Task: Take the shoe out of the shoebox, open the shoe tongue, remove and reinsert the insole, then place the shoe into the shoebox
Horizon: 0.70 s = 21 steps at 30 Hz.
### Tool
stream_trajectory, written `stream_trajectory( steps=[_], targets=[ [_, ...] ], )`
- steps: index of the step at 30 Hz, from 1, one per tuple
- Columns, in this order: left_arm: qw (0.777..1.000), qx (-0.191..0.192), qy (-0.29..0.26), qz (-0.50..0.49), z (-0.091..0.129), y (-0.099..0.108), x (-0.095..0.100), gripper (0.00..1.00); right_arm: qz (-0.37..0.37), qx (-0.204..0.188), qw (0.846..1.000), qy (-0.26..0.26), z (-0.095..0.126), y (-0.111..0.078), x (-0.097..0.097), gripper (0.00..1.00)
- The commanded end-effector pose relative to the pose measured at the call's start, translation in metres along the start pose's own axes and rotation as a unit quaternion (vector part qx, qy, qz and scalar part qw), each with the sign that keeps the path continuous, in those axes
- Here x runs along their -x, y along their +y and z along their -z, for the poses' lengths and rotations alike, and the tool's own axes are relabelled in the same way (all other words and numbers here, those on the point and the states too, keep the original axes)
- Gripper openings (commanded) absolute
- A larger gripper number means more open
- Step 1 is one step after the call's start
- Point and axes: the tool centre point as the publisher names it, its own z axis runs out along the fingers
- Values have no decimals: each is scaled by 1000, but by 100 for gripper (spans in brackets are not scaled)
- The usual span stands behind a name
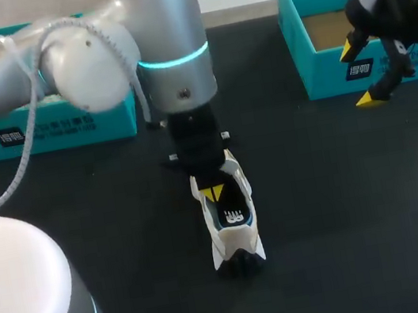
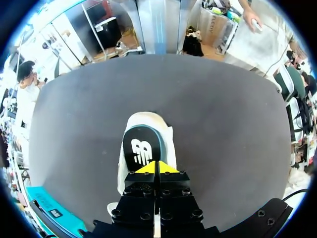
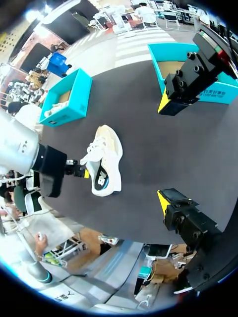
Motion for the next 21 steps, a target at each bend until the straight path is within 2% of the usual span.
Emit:
stream_trajectory(
  steps=[1, 14, 21],
  targets=[
    [1000, 11, -14, 8, -21, 0, 7, 0, 0, -1, 1000, 1, -2, 0, 2, 100],
    [995, 83, -35, 39, -39, 12, 17, 0, 0, -1, 1000, 1, -2, 0, 2, 100],
    [993, 93, -52, 48, -49, 18, 26, 0, 0, -1, 1000, 1, -2, 0, 2, 100]
  ],
)
